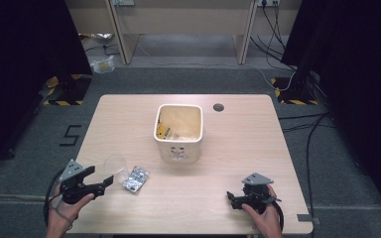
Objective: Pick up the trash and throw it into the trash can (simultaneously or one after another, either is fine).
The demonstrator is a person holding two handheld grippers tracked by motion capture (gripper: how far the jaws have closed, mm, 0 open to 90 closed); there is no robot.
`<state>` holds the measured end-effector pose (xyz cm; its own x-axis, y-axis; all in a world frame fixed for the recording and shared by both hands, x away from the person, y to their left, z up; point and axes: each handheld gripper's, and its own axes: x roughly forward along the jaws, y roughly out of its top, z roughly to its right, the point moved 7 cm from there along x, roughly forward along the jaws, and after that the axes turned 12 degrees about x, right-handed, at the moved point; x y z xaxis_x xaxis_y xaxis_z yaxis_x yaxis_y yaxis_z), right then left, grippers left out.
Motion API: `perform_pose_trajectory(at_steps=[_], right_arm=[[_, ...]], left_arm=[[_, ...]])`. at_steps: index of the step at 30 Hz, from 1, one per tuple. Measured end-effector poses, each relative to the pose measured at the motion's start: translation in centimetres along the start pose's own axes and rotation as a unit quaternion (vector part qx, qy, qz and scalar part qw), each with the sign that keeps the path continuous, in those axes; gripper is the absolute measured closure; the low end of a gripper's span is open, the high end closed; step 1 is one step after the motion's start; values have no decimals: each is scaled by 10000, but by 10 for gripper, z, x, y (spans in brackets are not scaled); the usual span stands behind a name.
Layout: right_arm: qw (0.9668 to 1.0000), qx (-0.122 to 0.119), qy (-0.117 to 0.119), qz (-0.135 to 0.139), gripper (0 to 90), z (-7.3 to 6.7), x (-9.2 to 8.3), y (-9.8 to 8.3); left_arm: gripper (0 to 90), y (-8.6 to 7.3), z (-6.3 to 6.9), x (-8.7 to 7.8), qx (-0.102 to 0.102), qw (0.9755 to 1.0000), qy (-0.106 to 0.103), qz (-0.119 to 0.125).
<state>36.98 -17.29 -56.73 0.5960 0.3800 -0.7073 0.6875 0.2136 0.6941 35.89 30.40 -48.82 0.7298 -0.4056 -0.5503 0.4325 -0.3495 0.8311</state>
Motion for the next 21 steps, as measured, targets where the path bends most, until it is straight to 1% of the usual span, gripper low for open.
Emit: perform_pose_trajectory(at_steps=[3, 4, 8, 12, 16, 17, 19, 21], right_arm=[[10000, 13, -3, -5, 56, 0, 0, 0], [10000, -3, 0, 0, 56, 0, 0, 0], [10000, -3, 4, -6, 55, 0, 0, 0], [10000, 15, 4, -13, 53, 0, 0, 0], [10000, 14, 6, -14, 52, 0, 0, 0], [10000, 14, 8, -15, 52, 0, 0, 0], [10000, 14, 9, -8, 51, 0, 1, 0], [10000, 14, 10, -8, 52, 0, 1, 0]], left_arm=[[166, 8, -3, -1, 4, 10000, 36, 38], [168, 9, -4, 0, 19, 10000, 45, 25], [176, 13, -9, 3, -25, 10000, 68, -7], [186, 18, -11, 6, -36, 10000, 7, 1], [222, 22, -16, 10, -48, 10000, 18, 12], [226, 23, -17, 10, -41, 10000, -7, 7], [238, 26, -18, 13, -95, 9999, -75, 44], [253, 27, -20, 15, -102, 9999, -73, 39]])
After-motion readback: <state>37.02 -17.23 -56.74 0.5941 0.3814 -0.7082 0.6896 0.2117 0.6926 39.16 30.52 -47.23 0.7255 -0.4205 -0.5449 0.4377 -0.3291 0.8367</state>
